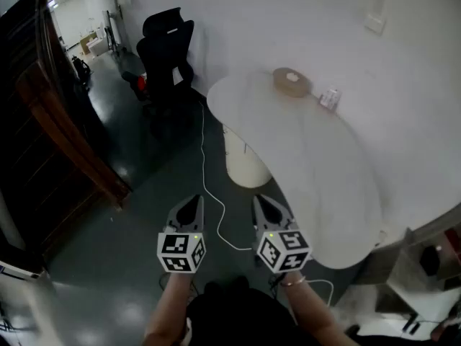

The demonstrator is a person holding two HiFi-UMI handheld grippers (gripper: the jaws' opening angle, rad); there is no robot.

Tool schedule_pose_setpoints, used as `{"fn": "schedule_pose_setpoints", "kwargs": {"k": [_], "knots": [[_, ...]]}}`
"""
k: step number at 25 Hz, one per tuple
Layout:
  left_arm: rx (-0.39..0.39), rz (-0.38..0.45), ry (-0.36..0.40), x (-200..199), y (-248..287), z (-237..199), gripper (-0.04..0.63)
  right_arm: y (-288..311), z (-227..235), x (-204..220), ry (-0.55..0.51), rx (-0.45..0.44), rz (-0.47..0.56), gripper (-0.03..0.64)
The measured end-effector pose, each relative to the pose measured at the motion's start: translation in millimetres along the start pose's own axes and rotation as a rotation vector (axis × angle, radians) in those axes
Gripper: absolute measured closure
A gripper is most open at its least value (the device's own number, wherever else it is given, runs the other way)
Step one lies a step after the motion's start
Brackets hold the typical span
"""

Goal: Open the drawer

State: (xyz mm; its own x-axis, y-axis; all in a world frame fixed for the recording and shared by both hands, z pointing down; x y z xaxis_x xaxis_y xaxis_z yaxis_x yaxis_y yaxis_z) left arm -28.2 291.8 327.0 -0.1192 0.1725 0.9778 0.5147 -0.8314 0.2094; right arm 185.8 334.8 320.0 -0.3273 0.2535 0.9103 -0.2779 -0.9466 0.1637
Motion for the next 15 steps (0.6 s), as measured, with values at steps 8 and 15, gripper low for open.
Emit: {"fn": "schedule_pose_setpoints", "kwargs": {"k": [8, 15], "knots": [[0.001, -0.041, -0.006, 6, 13, 4, 0.592, 9, 3, 0, -0.036, -0.036, -0.024, 0.614], [-0.031, -0.058, -0.010, 9, 25, 5, 0.592, 19, 9, 2, -0.056, -0.051, -0.038, 0.614]]}}
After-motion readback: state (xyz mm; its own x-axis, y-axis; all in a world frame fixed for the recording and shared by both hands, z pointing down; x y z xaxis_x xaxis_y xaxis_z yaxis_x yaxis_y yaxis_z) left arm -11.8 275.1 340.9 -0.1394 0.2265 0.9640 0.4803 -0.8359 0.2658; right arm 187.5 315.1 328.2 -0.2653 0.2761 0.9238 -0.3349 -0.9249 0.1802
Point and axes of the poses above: the fingertips, and each gripper's own axes: y forward along the fingers, z to its right, x out of its underside, the point moved 8 cm from there along -y, backward along the fingers, and after that the axes turned 5 degrees about y, right-handed, at the moved point
